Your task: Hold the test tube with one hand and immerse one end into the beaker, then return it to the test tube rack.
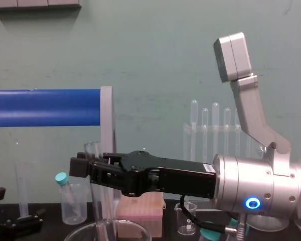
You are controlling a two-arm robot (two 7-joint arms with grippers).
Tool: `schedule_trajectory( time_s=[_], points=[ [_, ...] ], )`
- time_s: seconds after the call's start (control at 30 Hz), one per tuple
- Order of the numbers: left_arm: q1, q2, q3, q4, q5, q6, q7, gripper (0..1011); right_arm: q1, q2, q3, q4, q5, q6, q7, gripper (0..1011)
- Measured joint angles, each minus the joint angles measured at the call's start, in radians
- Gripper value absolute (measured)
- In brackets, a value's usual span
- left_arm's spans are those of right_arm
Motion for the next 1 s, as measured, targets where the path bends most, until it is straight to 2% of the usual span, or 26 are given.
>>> schedule_trajectory(
  time_s=[1.0],
  points=[
    [0.000,0.000,0.000,0.000,0.000,0.000,0.000,1000,0.002,-0.001,0.001,0.002,0.000,0.000,0.007,226]
  ],
)
